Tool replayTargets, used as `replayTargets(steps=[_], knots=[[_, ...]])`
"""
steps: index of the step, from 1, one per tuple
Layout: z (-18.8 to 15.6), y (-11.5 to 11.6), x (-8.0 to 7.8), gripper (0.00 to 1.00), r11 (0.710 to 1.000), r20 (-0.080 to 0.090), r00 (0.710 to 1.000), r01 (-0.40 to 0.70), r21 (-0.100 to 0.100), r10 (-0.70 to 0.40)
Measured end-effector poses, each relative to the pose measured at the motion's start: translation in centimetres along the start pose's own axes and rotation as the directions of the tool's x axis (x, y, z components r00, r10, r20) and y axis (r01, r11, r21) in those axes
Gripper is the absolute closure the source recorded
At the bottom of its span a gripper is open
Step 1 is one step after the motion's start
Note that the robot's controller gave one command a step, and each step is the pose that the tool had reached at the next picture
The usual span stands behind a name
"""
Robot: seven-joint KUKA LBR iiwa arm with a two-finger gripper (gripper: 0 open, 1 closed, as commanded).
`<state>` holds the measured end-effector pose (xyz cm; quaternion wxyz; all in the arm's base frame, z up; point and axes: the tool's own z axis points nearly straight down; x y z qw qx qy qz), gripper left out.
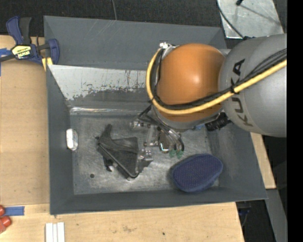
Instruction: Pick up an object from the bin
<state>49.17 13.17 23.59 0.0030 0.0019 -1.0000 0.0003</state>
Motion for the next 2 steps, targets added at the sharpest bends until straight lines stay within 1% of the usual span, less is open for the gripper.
replayTargets(steps=[1,2], knots=[[9.5,-0.7,-3.5,0.0,0.979,0.003,0.979,0.205,0.001,-0.205],[12.5,-1.2,-4.8,0.0,0.991,-0.003,0.991,0.135,-0.002,-0.135]])
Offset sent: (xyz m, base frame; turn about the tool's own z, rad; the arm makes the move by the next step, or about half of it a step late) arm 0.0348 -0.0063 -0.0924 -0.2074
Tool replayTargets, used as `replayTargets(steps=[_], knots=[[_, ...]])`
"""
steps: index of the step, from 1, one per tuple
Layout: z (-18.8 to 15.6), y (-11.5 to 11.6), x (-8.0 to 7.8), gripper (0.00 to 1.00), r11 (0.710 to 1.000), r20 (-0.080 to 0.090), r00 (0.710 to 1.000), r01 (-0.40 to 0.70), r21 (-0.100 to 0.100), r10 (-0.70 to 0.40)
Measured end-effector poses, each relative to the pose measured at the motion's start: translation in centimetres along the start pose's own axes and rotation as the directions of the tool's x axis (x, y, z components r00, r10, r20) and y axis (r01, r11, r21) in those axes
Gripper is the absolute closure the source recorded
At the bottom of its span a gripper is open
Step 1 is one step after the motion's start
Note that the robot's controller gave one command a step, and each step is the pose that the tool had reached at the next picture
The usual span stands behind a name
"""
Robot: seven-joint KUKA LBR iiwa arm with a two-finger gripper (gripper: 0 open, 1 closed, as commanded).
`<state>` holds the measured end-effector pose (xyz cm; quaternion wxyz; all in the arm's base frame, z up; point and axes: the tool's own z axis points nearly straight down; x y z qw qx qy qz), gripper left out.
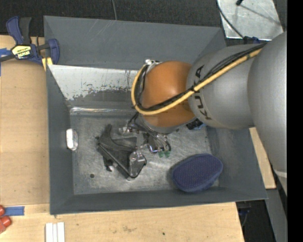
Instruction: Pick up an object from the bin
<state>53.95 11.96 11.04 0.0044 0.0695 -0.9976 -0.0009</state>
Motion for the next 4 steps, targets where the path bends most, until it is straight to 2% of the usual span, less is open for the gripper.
replayTargets(steps=[1,2,3,4], knots=[[0.4,-0.4,-0.4,0.0,0.974,-0.016,0.974,-0.227,0.007,0.227],[-0.7,-2.4,-5.5,0.0,0.966,0.002,0.966,-0.259,-0.002,0.259],[-0.6,-2.0,-4.7,0.0,0.974,0.011,0.974,-0.226,-0.003,0.226],[-2.7,-2.4,2.6,0.0,1.0,0.009,1.0,0.004,0.002,-0.004]])
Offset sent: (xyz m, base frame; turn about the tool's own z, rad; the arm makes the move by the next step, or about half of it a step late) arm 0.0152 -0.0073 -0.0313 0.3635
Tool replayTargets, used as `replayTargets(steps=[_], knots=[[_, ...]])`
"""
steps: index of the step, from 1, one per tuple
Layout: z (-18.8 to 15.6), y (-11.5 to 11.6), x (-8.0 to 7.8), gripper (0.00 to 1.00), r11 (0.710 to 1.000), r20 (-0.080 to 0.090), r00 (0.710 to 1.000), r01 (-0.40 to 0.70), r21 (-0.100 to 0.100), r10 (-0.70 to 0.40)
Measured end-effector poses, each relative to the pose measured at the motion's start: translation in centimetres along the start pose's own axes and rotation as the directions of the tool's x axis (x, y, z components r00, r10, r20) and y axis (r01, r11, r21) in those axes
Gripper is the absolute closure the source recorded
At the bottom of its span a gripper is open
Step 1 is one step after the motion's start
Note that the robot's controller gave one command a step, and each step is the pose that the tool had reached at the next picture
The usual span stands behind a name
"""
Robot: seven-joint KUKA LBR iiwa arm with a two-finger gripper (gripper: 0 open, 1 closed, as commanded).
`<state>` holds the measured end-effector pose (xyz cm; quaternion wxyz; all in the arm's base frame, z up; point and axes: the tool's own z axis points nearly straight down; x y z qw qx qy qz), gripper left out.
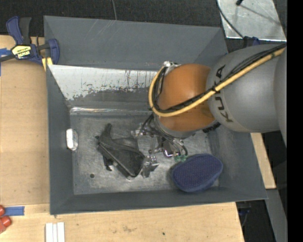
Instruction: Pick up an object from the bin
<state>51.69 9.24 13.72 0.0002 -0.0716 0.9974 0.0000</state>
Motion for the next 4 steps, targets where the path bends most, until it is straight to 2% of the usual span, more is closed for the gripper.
replayTargets(steps=[1,2,3,4], knots=[[2.6,2.4,1.0,0.0,0.991,0.005,0.991,-0.136,-0.001,0.136],[5.9,1.1,-0.9,0.0,0.966,-0.031,0.965,-0.26,-0.002,0.26],[5.9,1.1,-0.9,1.0,0.965,-0.03,0.965,-0.261,-0.002,0.261],[-4.3,2.6,-3.3,1.0,0.997,0.002,0.997,-0.075,0.001,0.075]])
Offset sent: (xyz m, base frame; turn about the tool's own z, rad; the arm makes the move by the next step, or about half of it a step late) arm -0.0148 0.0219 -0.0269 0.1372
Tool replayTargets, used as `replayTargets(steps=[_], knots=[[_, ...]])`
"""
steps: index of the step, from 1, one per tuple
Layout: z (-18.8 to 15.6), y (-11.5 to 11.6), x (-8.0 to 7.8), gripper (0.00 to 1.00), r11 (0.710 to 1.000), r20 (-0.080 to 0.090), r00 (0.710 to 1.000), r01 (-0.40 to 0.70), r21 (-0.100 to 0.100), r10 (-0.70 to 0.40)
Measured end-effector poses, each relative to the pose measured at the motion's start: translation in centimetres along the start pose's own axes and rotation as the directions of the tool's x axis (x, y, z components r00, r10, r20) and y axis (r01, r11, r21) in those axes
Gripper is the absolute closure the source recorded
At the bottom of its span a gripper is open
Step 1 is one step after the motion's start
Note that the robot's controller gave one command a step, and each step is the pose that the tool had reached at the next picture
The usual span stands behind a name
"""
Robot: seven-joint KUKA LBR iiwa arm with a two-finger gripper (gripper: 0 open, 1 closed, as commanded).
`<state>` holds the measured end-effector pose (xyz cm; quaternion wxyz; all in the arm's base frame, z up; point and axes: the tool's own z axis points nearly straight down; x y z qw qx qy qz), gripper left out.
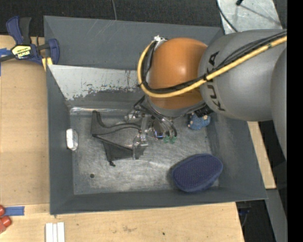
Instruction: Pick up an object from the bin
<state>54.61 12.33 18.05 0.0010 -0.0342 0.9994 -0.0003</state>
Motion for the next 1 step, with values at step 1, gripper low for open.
replayTargets(steps=[1], knots=[[-7.52,0.53,-0.17,1.0,1.0,0.002,1.0,0.011,0.0,-0.011]])
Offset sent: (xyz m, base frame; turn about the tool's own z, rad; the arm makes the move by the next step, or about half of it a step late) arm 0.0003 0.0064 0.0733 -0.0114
